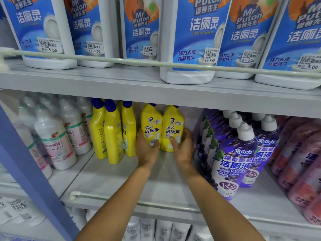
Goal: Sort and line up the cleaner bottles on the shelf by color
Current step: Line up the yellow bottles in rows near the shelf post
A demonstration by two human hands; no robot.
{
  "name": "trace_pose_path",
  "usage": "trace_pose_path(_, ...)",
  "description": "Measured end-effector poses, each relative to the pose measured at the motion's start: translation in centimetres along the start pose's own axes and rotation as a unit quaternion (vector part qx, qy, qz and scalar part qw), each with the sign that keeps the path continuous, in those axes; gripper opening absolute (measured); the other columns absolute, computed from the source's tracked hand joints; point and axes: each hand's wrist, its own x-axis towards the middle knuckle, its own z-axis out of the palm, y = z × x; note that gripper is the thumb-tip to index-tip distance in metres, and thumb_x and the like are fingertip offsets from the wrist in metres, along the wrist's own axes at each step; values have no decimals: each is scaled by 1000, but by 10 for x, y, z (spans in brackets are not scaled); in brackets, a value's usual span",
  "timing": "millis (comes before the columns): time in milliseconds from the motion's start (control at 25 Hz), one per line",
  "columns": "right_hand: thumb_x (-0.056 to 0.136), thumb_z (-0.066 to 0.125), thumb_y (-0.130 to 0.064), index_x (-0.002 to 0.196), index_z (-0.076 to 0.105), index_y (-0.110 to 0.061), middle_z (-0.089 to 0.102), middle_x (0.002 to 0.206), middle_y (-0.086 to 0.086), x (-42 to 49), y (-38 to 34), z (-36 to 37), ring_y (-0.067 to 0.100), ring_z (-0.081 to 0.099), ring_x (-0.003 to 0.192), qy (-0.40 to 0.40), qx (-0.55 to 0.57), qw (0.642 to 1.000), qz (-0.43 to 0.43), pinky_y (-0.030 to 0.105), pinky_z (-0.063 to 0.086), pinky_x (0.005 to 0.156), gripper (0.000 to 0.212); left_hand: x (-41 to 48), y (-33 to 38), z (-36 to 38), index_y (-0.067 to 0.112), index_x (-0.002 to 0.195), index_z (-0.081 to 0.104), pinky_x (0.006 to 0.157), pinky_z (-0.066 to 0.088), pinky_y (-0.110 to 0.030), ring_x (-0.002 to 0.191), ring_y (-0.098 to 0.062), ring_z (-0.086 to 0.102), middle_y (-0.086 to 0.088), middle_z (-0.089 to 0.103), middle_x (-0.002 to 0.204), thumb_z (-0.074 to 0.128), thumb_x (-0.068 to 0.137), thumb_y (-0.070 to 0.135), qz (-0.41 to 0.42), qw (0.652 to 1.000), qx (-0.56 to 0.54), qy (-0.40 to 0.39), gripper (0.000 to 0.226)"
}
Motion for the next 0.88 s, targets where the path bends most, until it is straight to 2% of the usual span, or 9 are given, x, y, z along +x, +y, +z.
trace_pose_path(280, 80, 83, -25, 117, 54, -27, 68, 111, 2, 6, -5, 4, 23, 67, 102, 3, -20, 1000, 1, 45, 58, 89, 47, 1, 2, 0, 4, 142, 50, 96, 47, -29, 122, -33, 66, -14, 67, 135, 78, 87, 5, -1, 1000, 7, 17, 61)
trace_pose_path(480, 76, 83, -32, 109, 49, -43, 69, 107, 3, 8, -6, 3, 23, 68, 98, -2, -21, 1000, 8, 46, 60, 85, 48, 2, -4, -15, 6, 145, 50, 98, 52, -40, 120, -33, 67, -14, 69, 134, 77, 87, 8, -17, 999, 31, 12, 64)
trace_pose_path(600, 76, 84, -29, 112, 53, -32, 70, 109, 7, 10, -5, 1, 24, 70, 97, -14, -13, 1000, 18, 49, 61, 85, 48, 0, -5, -26, 8, 143, 53, 100, 55, -42, 119, -32, 67, -11, 70, 132, 78, 87, 12, -25, 999, 41, -19, 61)
trace_pose_path(680, 78, 85, -22, 112, 58, -27, 72, 108, 7, 9, -10, -2, 25, 71, 97, -21, -2, 999, 33, 52, 61, 84, 44, 1, -2, -35, 11, 139, 56, 104, 55, -44, 119, -24, 68, -3, 70, 130, 79, 85, 15, -32, 998, 18, -58, 59)
trace_pose_path(760, 79, 85, -16, 107, 60, -34, 73, 106, 0, 4, -20, -9, 25, 73, 98, -21, 30, 999, 34, 52, 61, 86, 41, -7, 3, -50, 6, 140, 55, 104, 54, -37, 116, -16, 65, 1, 66, 127, 81, 85, 12, -45, 995, -41, -83, 61)
trace_pose_path(800, 81, 84, -13, 109, 60, -34, 73, 109, -2, 0, -27, -12, 24, 73, 101, -31, 59, 997, 31, 51, 61, 90, 43, -11, 6, -60, 5, 141, 55, 99, 54, -31, 115, -15, 63, -1, 66, 126, 83, 83, 13, -47, 994, -64, -71, 65)
trace_pose_path(880, 82, 85, -11, 126, 60, -21, 71, 123, 4, -14, -40, -12, 23, 70, 114, -50, 108, 993, 17, 48, 57, 101, 51, -20, 11, -88, 10, 138, 59, 93, 54, -30, 111, -17, 65, -5, 69, 123, 87, 80, 18, -22, 995, -95, -17, 65)
